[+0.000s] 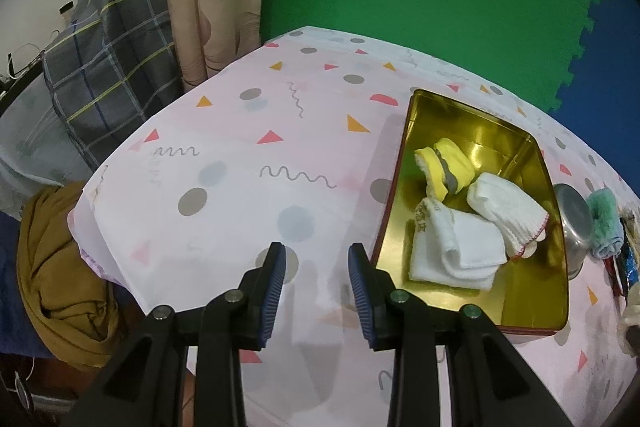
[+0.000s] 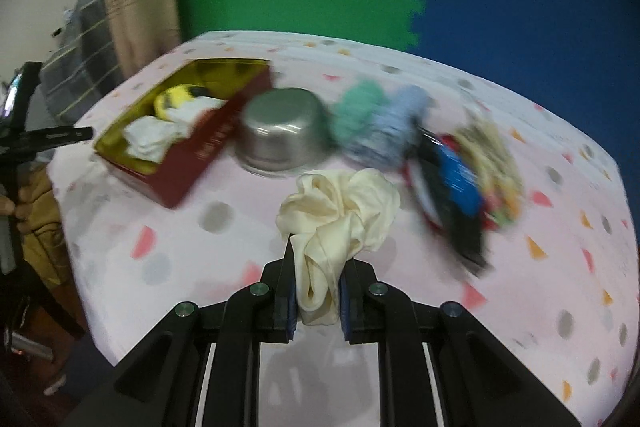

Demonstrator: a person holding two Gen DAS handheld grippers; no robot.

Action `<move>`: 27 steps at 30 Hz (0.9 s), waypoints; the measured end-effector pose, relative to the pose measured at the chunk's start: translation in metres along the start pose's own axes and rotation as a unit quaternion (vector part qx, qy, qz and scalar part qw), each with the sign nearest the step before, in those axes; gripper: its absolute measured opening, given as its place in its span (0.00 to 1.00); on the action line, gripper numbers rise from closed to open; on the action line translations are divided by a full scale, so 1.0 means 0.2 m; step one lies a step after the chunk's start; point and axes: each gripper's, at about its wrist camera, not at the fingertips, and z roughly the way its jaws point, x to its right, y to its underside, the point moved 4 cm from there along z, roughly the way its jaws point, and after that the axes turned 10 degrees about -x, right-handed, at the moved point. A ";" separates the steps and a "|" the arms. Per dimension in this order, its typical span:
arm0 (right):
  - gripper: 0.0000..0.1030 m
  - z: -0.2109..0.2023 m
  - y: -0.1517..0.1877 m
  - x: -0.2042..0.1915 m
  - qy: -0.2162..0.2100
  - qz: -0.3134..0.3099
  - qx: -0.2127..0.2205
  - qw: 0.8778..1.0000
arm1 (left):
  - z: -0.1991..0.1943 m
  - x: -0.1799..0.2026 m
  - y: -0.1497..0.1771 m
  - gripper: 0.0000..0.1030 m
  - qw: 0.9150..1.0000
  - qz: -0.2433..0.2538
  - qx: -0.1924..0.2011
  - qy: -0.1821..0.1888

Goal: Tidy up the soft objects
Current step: 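Carry the cream scrunchie into the gold tin and open the right tool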

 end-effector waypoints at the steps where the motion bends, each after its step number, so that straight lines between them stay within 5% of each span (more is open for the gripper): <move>1: 0.14 0.01 -0.02 -0.04 -0.006 -0.008 0.002 1.000 | 0.00 -0.01 0.00 0.32 1.000 -0.004 0.002 -0.002; 14: 0.14 0.18 -0.40 -0.58 -0.058 -0.092 0.015 0.994 | 0.01 -0.06 -0.01 0.32 1.000 -0.028 0.001 -0.010; 27: 0.14 0.41 -0.54 -0.80 -0.050 -0.120 -0.014 0.991 | 0.04 -0.10 -0.01 0.32 0.999 -0.041 -0.008 -0.012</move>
